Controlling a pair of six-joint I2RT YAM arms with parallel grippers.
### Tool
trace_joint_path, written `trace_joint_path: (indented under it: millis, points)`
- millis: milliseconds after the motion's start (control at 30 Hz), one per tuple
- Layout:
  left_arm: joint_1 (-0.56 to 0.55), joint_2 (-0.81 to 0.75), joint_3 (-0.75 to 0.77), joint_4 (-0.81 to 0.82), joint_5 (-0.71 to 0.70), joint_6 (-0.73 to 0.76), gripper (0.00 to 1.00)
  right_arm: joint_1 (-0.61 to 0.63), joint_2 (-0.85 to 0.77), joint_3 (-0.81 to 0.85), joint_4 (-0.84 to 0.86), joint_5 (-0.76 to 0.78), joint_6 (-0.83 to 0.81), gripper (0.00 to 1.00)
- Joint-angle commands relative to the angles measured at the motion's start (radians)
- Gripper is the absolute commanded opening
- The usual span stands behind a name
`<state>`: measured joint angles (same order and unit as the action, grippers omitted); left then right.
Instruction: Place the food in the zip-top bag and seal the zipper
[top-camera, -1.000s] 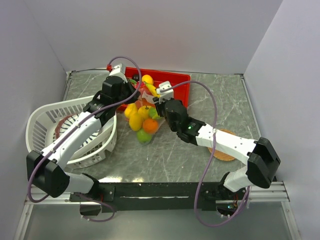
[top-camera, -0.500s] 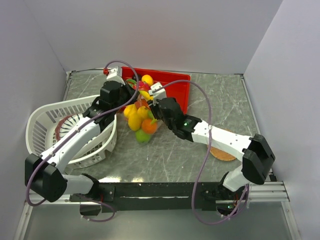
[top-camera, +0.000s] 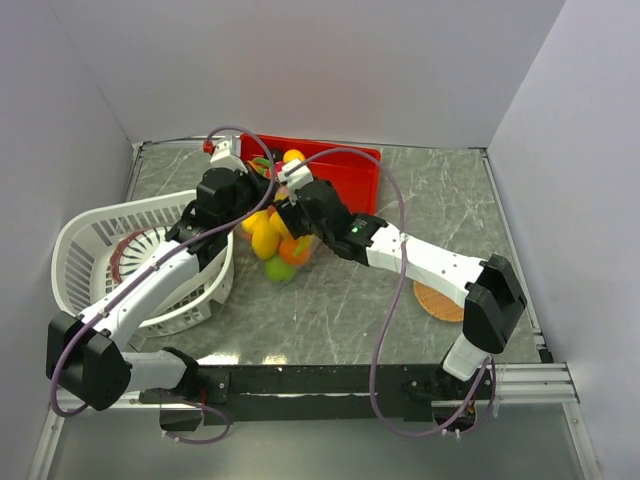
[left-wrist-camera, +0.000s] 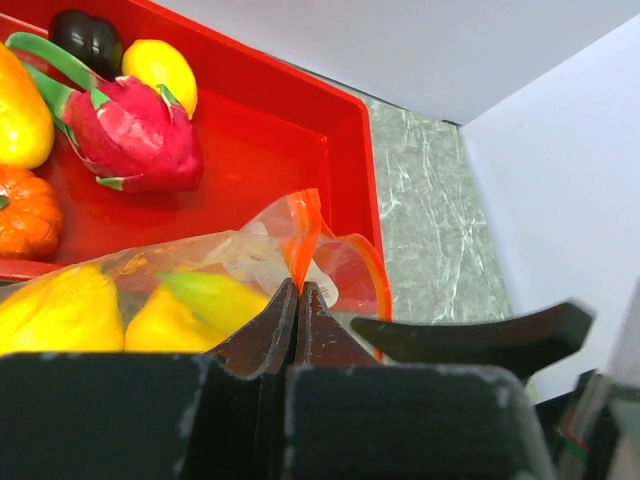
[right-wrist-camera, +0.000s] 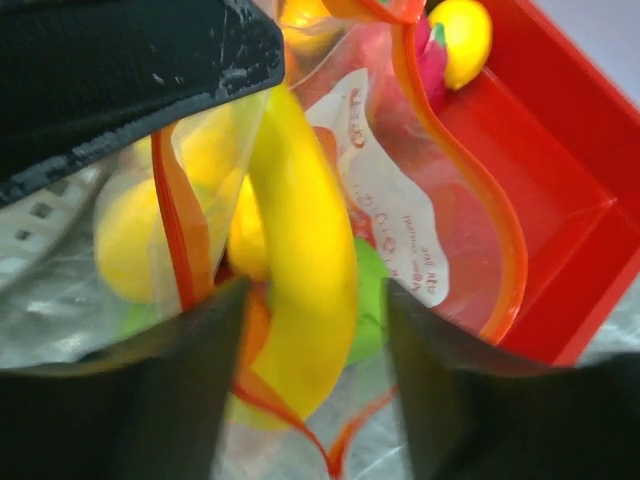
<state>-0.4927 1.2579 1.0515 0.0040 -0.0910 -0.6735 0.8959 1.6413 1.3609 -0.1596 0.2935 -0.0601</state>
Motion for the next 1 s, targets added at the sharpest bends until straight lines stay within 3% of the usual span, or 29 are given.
trace_joint_path:
  millis: [0, 167, 300, 400, 500, 633, 700, 967]
  points:
    - [0.002, -0.041, 0.004, 0.103, 0.014, -0.005, 0.01, -0.006, -0.029, 0.131, -0.082, -0.050, 0.048, 0.82]
    - [0.002, -0.037, 0.012, 0.083, -0.001, -0.011, 0.01, -0.011, -0.096, 0.202, -0.175, -0.024, 0.103, 0.86]
    - [0.002, -0.028, 0.022, 0.070, 0.003, -0.015, 0.01, -0.026, -0.164, 0.215, -0.303, -0.037, 0.222, 0.75]
    - [0.002, -0.017, 0.028, 0.060, 0.013, -0.015, 0.01, -0.044, -0.225, 0.130, -0.340, -0.080, 0.290, 0.69]
    - [0.002, -0.012, 0.027, 0.067, 0.025, -0.015, 0.01, -0.092, -0.279, 0.025, -0.342, -0.172, 0.348, 0.66]
    - [0.002, -0.003, 0.025, 0.071, 0.040, -0.021, 0.01, -0.212, -0.317, -0.106, -0.273, -0.463, 0.407, 0.58]
    - [0.002, 0.000, 0.025, 0.071, 0.042, -0.024, 0.01, -0.248, -0.313, -0.135, -0.244, -0.539, 0.433, 0.56]
    - [0.002, 0.003, 0.021, 0.074, 0.048, -0.021, 0.01, -0.310, -0.242, -0.120, -0.218, -0.669, 0.505, 0.55]
